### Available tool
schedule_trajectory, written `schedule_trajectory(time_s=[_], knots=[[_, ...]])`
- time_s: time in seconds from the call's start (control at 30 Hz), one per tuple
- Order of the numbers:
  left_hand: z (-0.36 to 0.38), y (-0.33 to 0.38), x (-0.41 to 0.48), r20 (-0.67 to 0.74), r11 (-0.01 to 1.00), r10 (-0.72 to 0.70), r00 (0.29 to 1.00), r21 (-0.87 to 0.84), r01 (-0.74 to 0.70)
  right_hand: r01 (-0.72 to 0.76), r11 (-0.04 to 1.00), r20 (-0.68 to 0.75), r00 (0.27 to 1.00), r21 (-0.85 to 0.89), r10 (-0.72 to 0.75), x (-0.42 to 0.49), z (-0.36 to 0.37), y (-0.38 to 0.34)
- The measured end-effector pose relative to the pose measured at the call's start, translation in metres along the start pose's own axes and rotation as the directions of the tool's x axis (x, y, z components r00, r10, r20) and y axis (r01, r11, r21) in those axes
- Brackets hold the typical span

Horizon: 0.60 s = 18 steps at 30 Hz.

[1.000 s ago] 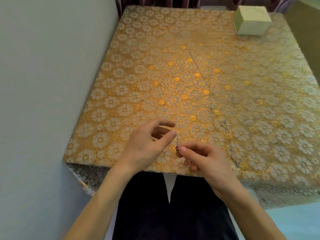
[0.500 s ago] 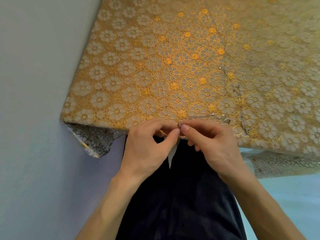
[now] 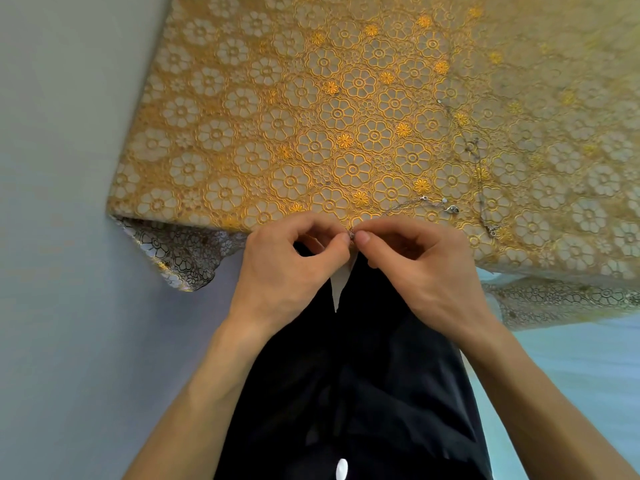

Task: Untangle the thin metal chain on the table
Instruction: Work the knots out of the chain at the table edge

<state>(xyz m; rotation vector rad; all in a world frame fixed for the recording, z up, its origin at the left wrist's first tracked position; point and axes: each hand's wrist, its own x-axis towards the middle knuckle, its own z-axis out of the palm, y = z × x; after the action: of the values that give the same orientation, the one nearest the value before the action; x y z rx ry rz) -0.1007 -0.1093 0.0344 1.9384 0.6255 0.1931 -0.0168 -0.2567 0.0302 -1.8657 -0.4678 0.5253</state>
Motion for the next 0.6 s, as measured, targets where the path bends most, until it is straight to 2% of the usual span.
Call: schedule_trajectory(time_s=[0.17, 0.27, 0.47, 0.6], knots=[[-0.0029, -0.0014, -0.0014, 0.029, 1.0, -0.014, 0.999, 0.001, 0.014, 0.174, 0.958, 0.008, 0.984, -0.227, -0.177, 0.0015, 0.0007, 0.0006], [-0.0035, -0.0013, -0.0017, 0.025, 1.0, -0.011, 1.0, 0.002, 0.011, 0.227, 0.931, 0.017, 0.973, -0.286, -0.232, 0.0028, 0.0001, -0.0001], [-0.0029, -0.0006, 0.0006, 0.012, 1.0, -0.011, 1.0, -0.012, 0.011, 0.157, 0.97, 0.013, 0.987, -0.187, -0.157, 0.0042, 0.0013, 0.0], [-0.0026, -0.008, 0.0025, 0.0, 0.978, -0.111, 0.994, -0.177, 0.109, 0.073, 0.993, -0.021, 0.997, -0.097, -0.075, 0.0045, 0.0002, 0.0028]])
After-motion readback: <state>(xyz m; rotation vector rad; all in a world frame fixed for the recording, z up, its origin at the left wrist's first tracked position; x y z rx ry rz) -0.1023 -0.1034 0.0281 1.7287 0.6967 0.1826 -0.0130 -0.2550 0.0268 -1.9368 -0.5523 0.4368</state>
